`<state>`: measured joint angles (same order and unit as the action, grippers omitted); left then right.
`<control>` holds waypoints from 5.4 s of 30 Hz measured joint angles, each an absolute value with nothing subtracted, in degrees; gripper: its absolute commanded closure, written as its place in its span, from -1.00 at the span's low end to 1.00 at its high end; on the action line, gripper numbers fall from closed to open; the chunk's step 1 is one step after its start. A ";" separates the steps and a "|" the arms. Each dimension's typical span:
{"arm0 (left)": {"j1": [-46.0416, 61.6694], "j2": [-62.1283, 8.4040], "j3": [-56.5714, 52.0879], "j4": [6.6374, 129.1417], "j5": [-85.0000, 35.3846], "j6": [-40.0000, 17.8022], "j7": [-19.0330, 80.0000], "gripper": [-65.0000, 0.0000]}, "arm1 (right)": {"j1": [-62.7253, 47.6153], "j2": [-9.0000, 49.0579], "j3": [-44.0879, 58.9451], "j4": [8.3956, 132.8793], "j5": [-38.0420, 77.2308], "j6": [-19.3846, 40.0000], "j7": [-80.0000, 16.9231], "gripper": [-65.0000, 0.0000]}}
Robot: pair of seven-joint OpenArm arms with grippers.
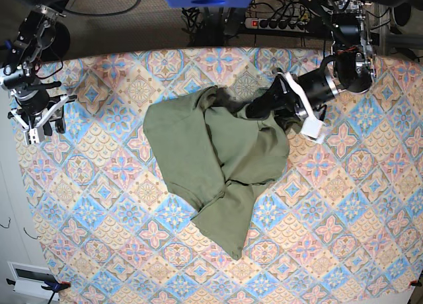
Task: Layout the t-shirt on the table in an organized manner, then fold the t-shirt properly
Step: 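Release the shirt with the left gripper and lift it away, then grasp the shirt's edge with the right gripper and the left gripper, then pull the shirt apart with both grippers, stretching it between them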
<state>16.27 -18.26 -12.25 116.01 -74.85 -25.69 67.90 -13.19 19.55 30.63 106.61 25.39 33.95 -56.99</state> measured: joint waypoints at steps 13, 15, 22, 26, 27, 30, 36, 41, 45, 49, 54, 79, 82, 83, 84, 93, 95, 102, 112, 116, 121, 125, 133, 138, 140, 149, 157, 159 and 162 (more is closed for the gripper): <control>-9.02 -31.20 -30.85 74.65 -79.18 -25.23 66.96 1.00 | -11.53 19.97 28.53 106.56 25.50 33.85 -56.42 0.38; -14.81 -33.26 -29.56 65.43 -76.47 -25.39 66.41 1.00 | -11.70 19.51 27.00 106.63 26.06 34.30 -56.38 0.38; -29.78 -31.27 -19.42 55.16 -54.96 -25.61 56.07 0.72 | -12.88 19.92 18.04 107.81 25.61 33.80 -56.42 0.37; -30.17 -28.80 -16.91 54.83 -48.01 -23.77 55.48 0.09 | -14.44 19.99 7.81 109.21 25.21 33.78 -56.69 0.37; -29.89 -28.38 -17.04 54.74 -47.48 -23.83 55.48 -0.02 | -14.31 19.99 4.54 109.62 25.08 33.80 -56.88 0.37; -29.15 -27.62 -17.21 54.78 -47.11 -23.81 54.65 -0.11 | -12.56 19.90 -4.12 110.74 25.96 34.20 -56.10 0.37; -23.53 -27.73 -17.82 55.57 -48.05 -23.79 51.42 -0.13 | -5.43 19.92 -19.70 110.61 25.56 34.00 -56.40 0.36; -10.85 -28.12 -27.70 67.13 -47.64 -23.81 51.59 -0.13 | -2.85 15.81 -24.53 110.39 25.58 33.91 -56.18 0.36; -2.44 -28.73 -32.25 75.22 -47.31 -23.16 51.46 -0.13 | -2.46 12.82 -28.36 107.37 25.12 33.74 -56.53 0.36; 4.54 -27.68 -34.20 80.23 -48.05 -24.08 51.64 -0.13 | -1.76 10.28 -33.47 102.78 25.06 33.82 -56.29 0.36; 10.61 -27.07 -39.64 80.20 -46.87 -23.09 51.70 -0.13 | 4.62 7.09 -39.24 98.87 15.49 33.43 -55.94 0.36; -1.13 -19.88 -40.05 65.71 -34.50 -24.05 50.61 0.14 | 3.51 6.52 -45.01 97.86 9.67 33.95 -55.94 0.37; -1.06 -20.34 -38.35 65.28 -34.15 -23.53 49.95 0.89 | 3.46 6.52 -45.01 97.86 9.61 33.95 -56.01 0.37; -0.91 -20.38 -37.67 65.28 -34.39 -23.79 50.76 1.00 | 3.49 6.35 -44.99 97.86 9.61 33.76 -56.01 0.37; -0.78 -20.32 -37.08 65.23 -34.57 -23.81 50.46 1.00 | 3.51 6.07 -44.95 97.80 9.61 33.76 -55.96 0.38; 12.64 -19.97 -28.29 87.55 -39.75 -29.80 64.69 1.00 | 3.46 5.04 -42.78 97.45 10.24 33.76 -55.70 0.37; 14.50 -19.20 -26.06 91.77 -41.60 -29.91 64.64 1.00 | 3.55 4.78 -41.06 96.68 10.07 33.76 -55.75 0.37; 21.76 -20.27 -25.85 96.51 -43.13 -29.45 64.10 1.00 | 3.60 3.73 -33.95 93.14 11.73 33.76 -56.05 0.31; 25.96 -20.47 -26.00 96.55 -43.22 -30.04 63.68 1.00 | 4.03 3.95 -21.85 80.14 39.81 33.15 -57.04 -0.01; 26.41 -20.56 -25.98 96.60 -43.20 -30.04 63.83 1.00 | 5.76 4.12 -22.35 78.00 41.93 33.10 -58.48 -0.01; 26.52 -20.29 -25.71 96.60 -43.16 -30.06 63.90 1.00 | 8.64 4.03 -23.33 78.39 43.09 33.10 -61.06 -0.01; 26.59 -20.23 -25.69 97.34 -43.48 -30.04 64.05 1.00 | 6.55 4.01 -26.06 77.82 42.48 33.21 -64.05 -0.01; 27.11 -20.34 -21.12 103.55 -43.99 -30.04 64.10 1.00 | 12.36 3.97 -31.64 75.42 43.38 33.15 -63.64 -0.01; 27.75 -20.36 -19.81 104.01 -43.79 -29.85 64.51 1.00 | 11.20 4.03 -33.89 71.61 44.62 33.98 -63.31 -0.01; 27.64 -20.38 -19.33 104.12 -43.77 -29.85 64.51 1.00 | 12.73 3.97 -35.57 71.42 44.07 33.98 -64.12 -0.01; 27.68 -20.49 -17.15 104.16 -43.79 -29.85 64.51 1.00 | 14.13 3.97 -36.56 71.09 43.35 33.34 -63.68 0.15; 27.66 -20.69 -17.43 104.16 -43.79 -29.87 64.49 1.00 | 13.78 3.97 -34.37 69.76 43.29 33.34 -64.71 1.00; 27.66 -22.52 -17.37 104.16 -44.07 -30.28 64.49 1.00 | 13.23 4.05 -31.68 72.55 42.41 33.28 -65.17 0.99; 27.44 -24.84 -17.74 104.18 -44.03 -30.04 63.90 1.00 | 13.26 6.72 -25.96 77.67 43.83 33.80 -65.71 0.99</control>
